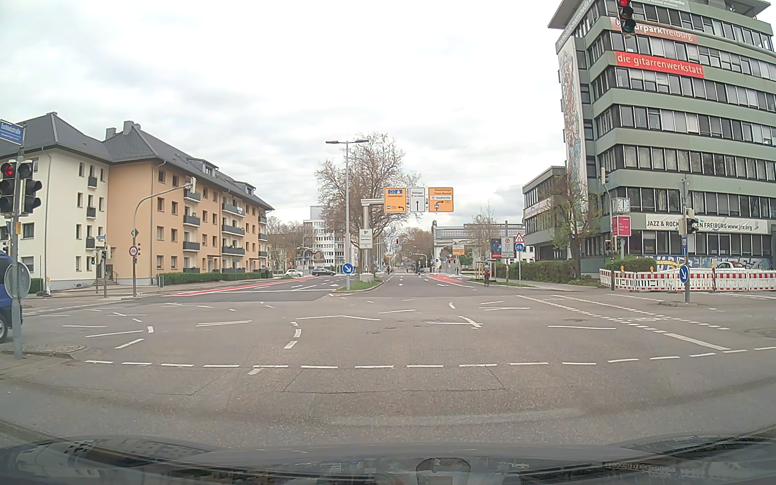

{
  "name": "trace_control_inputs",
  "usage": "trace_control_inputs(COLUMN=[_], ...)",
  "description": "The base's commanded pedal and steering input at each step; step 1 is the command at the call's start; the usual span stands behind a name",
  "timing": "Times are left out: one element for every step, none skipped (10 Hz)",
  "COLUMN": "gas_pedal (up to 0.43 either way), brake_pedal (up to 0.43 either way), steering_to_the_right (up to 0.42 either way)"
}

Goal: Follow the waypoints while adhering to traffic rules and regulations

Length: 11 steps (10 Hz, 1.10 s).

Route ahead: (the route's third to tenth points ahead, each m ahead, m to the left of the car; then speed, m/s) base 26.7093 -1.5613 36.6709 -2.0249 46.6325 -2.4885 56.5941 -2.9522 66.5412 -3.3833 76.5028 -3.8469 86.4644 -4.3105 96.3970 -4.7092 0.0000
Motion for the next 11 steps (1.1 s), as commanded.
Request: trace_control_inputs(gas_pedal=[0.0,0.0,0.0,0.0,0.0,0.0,0.0,0.0,0.0,0.0,0.0], brake_pedal=[0.201,0.201,0.201,0.201,0.201,0.201,0.201,0.201,0.201,0.201,0.201], steering_to_the_right=[-0.014,-0.014,-0.015,-0.015,-0.015,-0.015,-0.014,-0.014,-0.014,-0.015,-0.015])
